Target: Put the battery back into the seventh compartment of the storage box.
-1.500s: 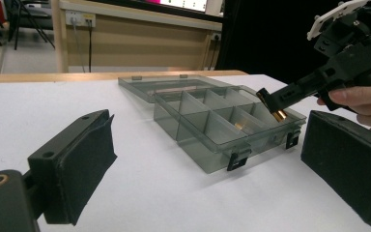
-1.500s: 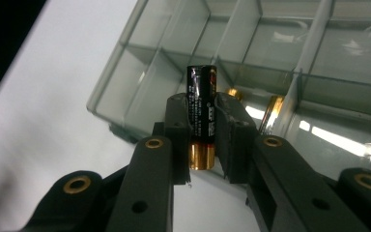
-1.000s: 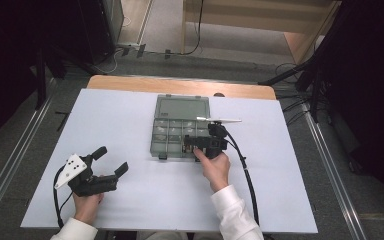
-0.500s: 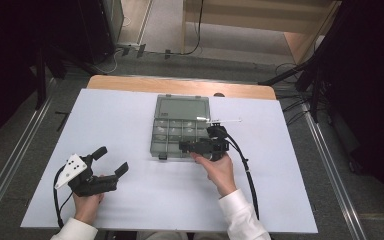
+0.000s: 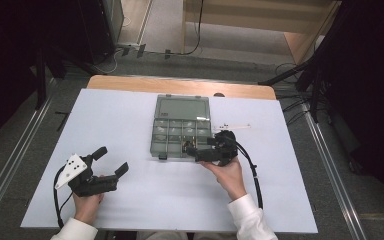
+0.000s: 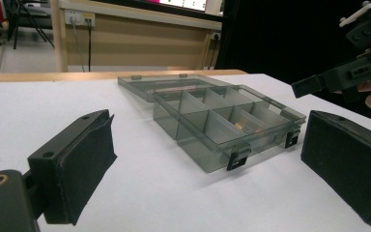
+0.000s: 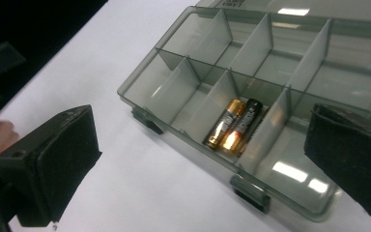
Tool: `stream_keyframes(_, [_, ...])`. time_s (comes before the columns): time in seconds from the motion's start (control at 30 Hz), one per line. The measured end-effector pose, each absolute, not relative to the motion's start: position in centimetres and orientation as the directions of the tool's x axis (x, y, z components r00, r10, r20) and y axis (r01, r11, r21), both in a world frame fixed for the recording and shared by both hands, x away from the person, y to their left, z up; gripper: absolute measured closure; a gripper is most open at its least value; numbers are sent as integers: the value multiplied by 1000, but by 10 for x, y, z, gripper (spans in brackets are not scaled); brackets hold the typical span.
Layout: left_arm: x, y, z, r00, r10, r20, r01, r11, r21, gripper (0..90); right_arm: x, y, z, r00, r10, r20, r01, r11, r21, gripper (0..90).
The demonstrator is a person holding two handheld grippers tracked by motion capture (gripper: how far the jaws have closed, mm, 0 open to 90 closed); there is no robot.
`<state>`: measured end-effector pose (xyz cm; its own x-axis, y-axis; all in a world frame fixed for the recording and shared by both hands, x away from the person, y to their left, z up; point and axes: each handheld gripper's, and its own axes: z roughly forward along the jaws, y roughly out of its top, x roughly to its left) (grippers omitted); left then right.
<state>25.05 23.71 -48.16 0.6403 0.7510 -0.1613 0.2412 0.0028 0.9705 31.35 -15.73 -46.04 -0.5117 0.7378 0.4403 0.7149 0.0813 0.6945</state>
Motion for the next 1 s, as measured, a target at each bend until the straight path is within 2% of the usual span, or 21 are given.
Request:
stream_keyframes(0.23, [250, 237, -481, 640, 752, -159, 241, -1, 971, 45, 291, -163, -458, -586, 769, 256, 567, 164, 807, 0])
stream_keyframes(0.37, [250, 237, -482, 639, 753, -157, 241, -3, 970, 45, 280, -167, -460, -600, 782, 170, 505, 205, 838, 0])
stream_keyframes(0.73, [250, 237, -482, 638, 754, -153, 240, -6, 971, 45, 264, -193, -477, -569, 805, 166, 504, 183, 844, 0])
stream_keyframes(1.0, [250, 237, -482, 638, 754, -154, 241, -6, 970, 45, 254, -211, -483, -549, 821, 158, 455, 134, 880, 0])
